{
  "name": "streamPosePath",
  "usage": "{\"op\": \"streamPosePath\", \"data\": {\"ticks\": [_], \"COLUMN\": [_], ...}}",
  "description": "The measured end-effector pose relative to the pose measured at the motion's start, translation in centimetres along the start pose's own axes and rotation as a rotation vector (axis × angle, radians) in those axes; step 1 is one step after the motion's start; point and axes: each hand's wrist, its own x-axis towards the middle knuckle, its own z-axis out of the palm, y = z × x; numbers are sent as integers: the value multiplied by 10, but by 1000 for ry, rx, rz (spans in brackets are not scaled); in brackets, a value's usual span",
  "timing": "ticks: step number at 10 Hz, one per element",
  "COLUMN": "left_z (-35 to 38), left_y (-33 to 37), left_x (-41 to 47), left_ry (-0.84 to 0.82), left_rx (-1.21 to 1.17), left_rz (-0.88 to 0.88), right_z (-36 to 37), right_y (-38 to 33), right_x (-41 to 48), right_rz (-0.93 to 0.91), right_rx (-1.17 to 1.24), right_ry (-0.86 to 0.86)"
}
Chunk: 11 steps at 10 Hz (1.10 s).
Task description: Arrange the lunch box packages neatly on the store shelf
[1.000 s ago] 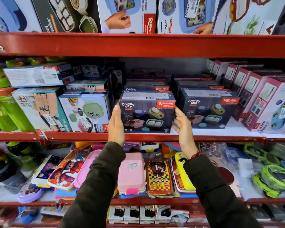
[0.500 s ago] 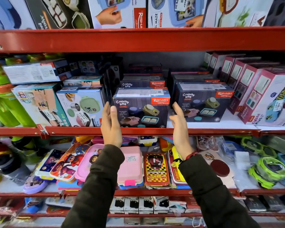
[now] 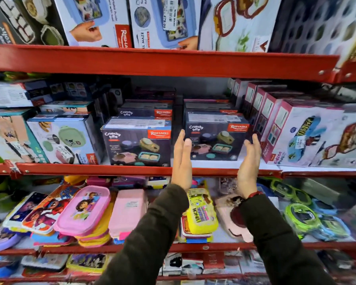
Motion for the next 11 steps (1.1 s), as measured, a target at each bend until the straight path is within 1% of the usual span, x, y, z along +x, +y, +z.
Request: {"op": "streamPosePath", "data": {"ticks": [1, 2, 3, 4, 5, 6, 8, 9, 10, 11], "left_z": [22, 31, 27, 22, 19, 16, 12, 16, 17, 19], "left_y": [-3, -4, -6, -7, -8, -9, -8, -2, -4, -13], "left_x": [19, 30, 35, 26, 11, -1, -13, -15, -15, -19], "left_ry": [96, 131, 171, 183, 191, 208, 198, 195, 158, 202], "left_rx": [-14, -5, 3, 39, 54, 61, 110, 158, 170, 213], "left_rz": [-109, -169, -191, -185, -154, -94, -93, -91, -85, -12], "right_z": [-8, -11, -21, -27, -36, -44, -53, -52, -52, -54], "right_y": [0, 7, 22, -3, -4, -4, -1, -4, -1, 0], "right_x": [26, 43, 53, 36, 33, 26, 14, 8, 6, 3], "right_rz": [48, 92, 108, 128, 144, 115, 33, 30, -11, -141], "right_rx": [-45, -80, -97, -58, -21, -26, -95, -161, -177, -209], "right_ry": [-84, -175, -213, -208, -206, -219, -216, -220, -215, -116]}}
